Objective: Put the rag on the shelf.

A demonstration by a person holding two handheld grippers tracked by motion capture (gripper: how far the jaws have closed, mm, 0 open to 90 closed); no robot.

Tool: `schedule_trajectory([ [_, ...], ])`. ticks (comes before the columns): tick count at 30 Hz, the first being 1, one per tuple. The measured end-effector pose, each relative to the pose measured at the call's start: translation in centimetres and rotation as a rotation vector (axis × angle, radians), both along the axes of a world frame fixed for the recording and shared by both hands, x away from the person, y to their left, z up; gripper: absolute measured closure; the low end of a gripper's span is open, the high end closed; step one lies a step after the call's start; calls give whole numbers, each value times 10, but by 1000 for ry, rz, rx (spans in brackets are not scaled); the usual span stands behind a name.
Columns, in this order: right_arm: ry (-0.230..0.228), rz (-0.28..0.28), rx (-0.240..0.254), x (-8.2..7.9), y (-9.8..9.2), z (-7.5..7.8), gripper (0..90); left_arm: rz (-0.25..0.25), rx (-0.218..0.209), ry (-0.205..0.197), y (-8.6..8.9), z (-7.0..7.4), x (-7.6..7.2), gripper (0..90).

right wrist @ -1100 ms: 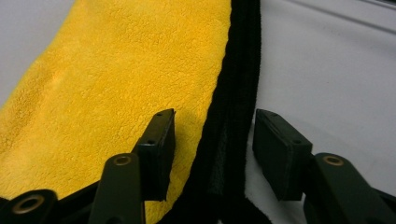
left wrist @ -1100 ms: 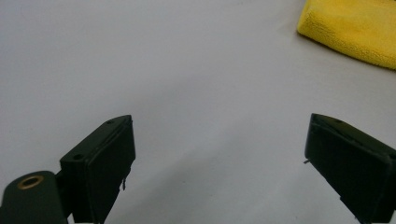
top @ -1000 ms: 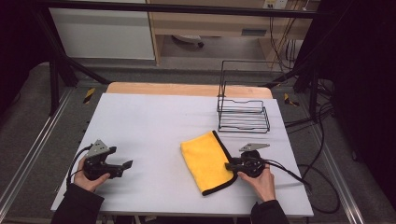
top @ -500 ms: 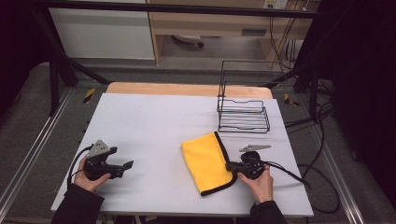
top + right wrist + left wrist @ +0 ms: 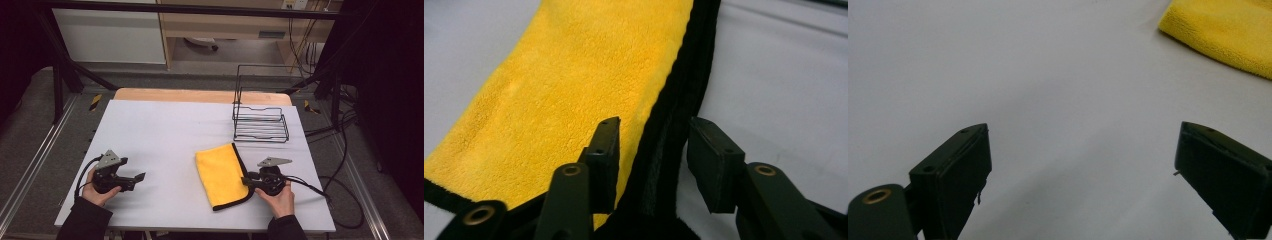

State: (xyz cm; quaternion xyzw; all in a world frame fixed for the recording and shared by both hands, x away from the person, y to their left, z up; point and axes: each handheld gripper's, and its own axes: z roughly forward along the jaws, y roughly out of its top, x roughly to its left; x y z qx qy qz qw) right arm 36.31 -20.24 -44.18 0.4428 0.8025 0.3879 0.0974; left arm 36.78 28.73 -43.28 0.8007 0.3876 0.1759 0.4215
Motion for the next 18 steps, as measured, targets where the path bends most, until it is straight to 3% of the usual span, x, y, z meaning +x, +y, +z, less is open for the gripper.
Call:
schedule_trajectory([
  [1, -26, 14, 3, 1, -2, 3, 482, -3, 4, 4, -4, 0, 1, 81],
  [4, -68, 29, 1, 3, -6, 5, 397, -4, 12, 9, -11, 1, 2, 81],
  [11, -87, 25, -12, 12, -9, 4, 263, -1, 17, 20, -25, 4, 7, 80],
  [16, -101, 26, -14, 16, -9, 4, 238, 0, 25, 21, -42, 8, 12, 82],
  [18, -98, 23, -15, 19, -10, 3, 150, -4, 26, 16, -52, 10, 14, 79],
])
